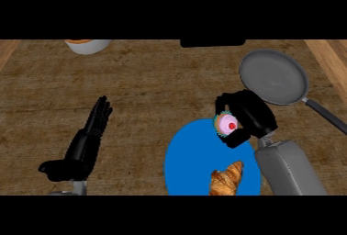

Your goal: Pick the cupcake from the plate and place it in the pan

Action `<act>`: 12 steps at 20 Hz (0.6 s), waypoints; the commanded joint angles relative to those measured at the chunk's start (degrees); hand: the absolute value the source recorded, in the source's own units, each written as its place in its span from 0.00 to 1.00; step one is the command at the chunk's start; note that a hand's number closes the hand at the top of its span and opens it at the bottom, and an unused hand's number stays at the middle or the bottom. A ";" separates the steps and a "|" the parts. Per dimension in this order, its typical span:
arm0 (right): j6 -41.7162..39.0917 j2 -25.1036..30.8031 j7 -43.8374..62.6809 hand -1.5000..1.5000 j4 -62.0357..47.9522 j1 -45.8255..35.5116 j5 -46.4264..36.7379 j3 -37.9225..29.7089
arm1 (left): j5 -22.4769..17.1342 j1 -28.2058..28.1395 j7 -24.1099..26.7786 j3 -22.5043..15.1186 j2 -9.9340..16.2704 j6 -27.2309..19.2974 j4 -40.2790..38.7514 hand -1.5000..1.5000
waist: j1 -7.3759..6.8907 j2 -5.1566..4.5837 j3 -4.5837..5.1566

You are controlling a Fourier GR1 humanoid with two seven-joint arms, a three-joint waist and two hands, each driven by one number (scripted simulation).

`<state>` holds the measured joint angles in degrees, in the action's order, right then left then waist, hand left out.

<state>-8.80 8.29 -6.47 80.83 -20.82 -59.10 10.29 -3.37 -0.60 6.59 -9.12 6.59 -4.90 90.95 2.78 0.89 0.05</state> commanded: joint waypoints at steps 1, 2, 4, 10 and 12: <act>0.99 -2.41 8.69 1.00 15.58 4.49 0.52 -2.06 | -0.36 -0.77 0.59 0.39 0.52 0.71 0.59 0.50 | -0.06 0.13 0.04; -0.03 -3.01 9.89 1.00 19.15 6.79 1.97 -2.68 | -0.05 0.32 -0.14 0.27 -0.19 -0.11 0.76 0.50 | -0.18 -0.02 0.01; 1.09 -4.09 11.83 1.00 25.71 11.33 1.94 -2.41 | 1.27 0.86 3.31 -0.14 -2.05 -1.02 -4.99 0.50 | 0.30 -0.29 0.04; 0.34 -6.88 17.68 1.00 25.55 9.34 7.24 -9.92 | 0.34 1.88 -0.96 -0.09 -0.16 1.84 -0.29 0.50 | -2.62 -0.84 -0.06; 0.72 -4.56 15.28 1.00 22.06 6.57 12.20 -16.69 | -0.04 2.09 -0.93 0.05 -0.65 1.86 0.20 0.50 | -2.81 -0.91 -0.07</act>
<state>-8.67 3.36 8.05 104.52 -11.72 -51.65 0.39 -3.02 0.89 6.58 -9.40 5.78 -3.76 90.32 0.67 0.19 0.01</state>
